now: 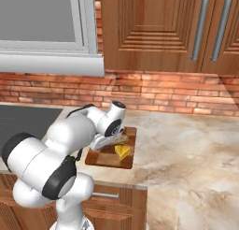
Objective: Retrieve the sausage and cheese from the fridge and place them on the cutting board on the counter.
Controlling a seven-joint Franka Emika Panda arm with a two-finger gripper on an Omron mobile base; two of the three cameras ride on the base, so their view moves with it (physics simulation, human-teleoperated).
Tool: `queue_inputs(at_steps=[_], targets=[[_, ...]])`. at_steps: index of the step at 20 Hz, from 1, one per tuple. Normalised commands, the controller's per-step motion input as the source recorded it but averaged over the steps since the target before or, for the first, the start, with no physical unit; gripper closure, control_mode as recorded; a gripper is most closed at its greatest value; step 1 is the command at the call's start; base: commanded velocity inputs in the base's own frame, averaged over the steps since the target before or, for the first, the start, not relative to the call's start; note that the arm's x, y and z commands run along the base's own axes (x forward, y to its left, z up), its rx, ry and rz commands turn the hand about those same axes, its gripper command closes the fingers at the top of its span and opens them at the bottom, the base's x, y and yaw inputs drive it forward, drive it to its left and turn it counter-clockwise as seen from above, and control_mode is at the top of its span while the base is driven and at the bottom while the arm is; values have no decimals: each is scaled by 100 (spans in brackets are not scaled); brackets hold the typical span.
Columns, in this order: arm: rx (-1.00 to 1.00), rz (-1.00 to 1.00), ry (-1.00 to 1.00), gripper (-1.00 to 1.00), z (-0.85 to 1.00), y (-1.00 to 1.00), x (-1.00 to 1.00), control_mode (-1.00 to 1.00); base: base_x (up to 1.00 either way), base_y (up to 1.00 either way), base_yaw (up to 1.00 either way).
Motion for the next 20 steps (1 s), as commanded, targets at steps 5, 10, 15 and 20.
queue_inputs(at_steps=[5, 10, 15, 20], targets=[[0, 0, 2, -100, -17, -5, 0, -100, 0, 0, 0], [2, 0, 0, -100, 4, 0, 0, -100, 0, 0, 0], [3, 0, -7, -100, 57, -1, -11, -100, 0, 0, 0], [0, -3, -17, -100, 87, 0, -77, -100, 0, 0, 0]])
